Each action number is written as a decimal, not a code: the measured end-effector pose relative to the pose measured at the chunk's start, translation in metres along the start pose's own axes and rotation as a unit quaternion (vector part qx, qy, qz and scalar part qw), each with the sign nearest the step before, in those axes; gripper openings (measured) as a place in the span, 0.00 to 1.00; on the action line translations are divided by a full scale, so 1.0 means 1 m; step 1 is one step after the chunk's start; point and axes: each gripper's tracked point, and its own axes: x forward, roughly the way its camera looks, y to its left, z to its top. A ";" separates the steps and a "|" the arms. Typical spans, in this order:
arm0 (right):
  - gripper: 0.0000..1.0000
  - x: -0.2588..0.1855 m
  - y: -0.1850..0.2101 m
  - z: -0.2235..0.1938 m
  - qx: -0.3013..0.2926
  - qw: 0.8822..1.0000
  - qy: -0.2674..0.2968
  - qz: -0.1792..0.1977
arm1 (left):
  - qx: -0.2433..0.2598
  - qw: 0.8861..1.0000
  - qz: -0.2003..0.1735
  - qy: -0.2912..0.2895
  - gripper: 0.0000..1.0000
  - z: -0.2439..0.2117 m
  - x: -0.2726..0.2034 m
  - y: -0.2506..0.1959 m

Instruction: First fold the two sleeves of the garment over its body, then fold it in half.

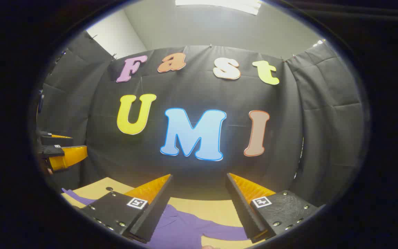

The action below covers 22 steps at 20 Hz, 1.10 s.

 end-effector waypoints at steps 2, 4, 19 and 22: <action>0.94 0.002 -0.002 -0.001 0.002 1.000 0.002 -0.003 | 0.002 1.000 0.000 0.000 0.98 0.001 0.002 0.000; 0.94 0.004 -0.004 -0.002 0.003 1.000 0.003 -0.006 | 0.004 1.000 0.000 -0.001 0.98 0.001 0.003 0.000; 0.94 0.017 -0.045 -0.042 0.015 0.998 0.039 -0.052 | 0.020 1.000 -0.001 -0.005 0.98 0.006 0.007 -0.003; 0.94 0.020 -0.073 -0.067 0.007 0.995 0.062 -0.082 | 0.022 1.000 -0.003 -0.004 0.98 0.007 0.007 -0.005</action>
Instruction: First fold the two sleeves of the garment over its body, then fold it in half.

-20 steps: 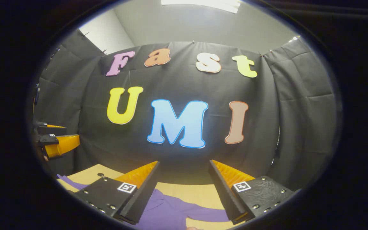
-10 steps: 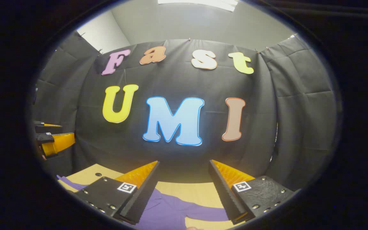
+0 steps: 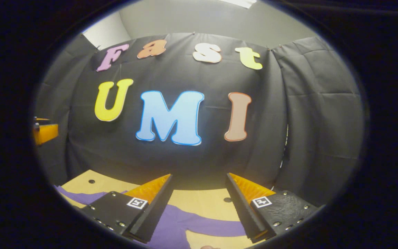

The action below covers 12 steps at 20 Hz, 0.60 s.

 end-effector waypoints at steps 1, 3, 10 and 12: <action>0.94 0.004 -0.010 -0.009 0.000 1.000 0.009 -0.010 | 0.000 1.000 0.000 0.001 0.98 -0.001 0.000 0.000; 0.94 0.010 -0.032 -0.031 0.001 0.999 0.031 -0.034 | 0.001 1.000 0.001 0.001 0.98 -0.002 -0.001 0.000; 0.95 0.026 -0.113 -0.112 0.001 0.988 0.101 -0.118 | 0.001 1.000 0.013 0.011 0.98 -0.009 0.001 0.006; 0.95 0.030 -0.133 -0.138 0.007 0.983 0.123 -0.135 | -0.001 1.000 0.020 0.013 0.98 -0.010 0.002 0.009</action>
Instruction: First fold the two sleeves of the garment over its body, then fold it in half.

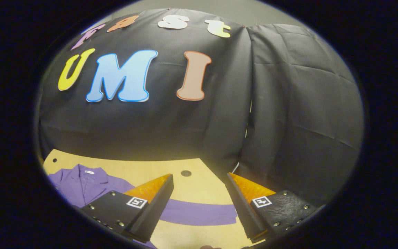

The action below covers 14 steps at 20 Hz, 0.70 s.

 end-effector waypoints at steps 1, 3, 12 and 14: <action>0.95 0.008 -0.007 -0.012 0.003 1.000 0.011 -0.007 | 0.001 1.000 0.003 0.001 0.98 -0.002 -0.001 0.000; 0.95 0.027 -0.020 -0.044 0.003 0.999 0.042 -0.023 | 0.002 1.000 0.009 0.003 0.98 -0.005 -0.002 0.001; 0.95 0.077 -0.064 -0.180 0.024 0.979 0.192 -0.059 | -0.005 0.999 0.034 0.034 0.98 -0.026 0.003 0.000; 0.95 0.085 -0.067 -0.201 0.029 0.974 0.218 -0.060 | -0.009 0.998 0.039 0.044 0.98 -0.031 0.007 -0.002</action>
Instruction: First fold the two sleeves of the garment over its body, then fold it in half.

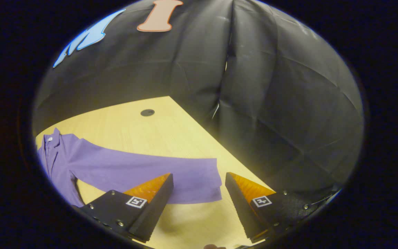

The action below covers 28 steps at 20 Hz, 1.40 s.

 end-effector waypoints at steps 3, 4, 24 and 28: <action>0.95 0.012 0.000 -0.008 -0.002 1.000 0.025 -0.004 | -0.008 1.000 0.002 0.017 0.98 -0.011 0.007 -0.005; 0.95 0.014 0.001 -0.006 0.003 0.999 0.033 -0.001 | -0.010 1.000 0.003 0.022 0.98 -0.013 0.009 -0.006; 0.22 0.019 0.025 0.004 0.045 0.991 0.097 0.076 | -0.023 0.999 -0.011 0.047 0.98 -0.032 0.027 -0.023; 0.04 0.016 0.027 0.009 0.051 0.991 0.110 0.061 | -0.025 0.998 -0.014 0.046 0.98 -0.033 0.028 -0.021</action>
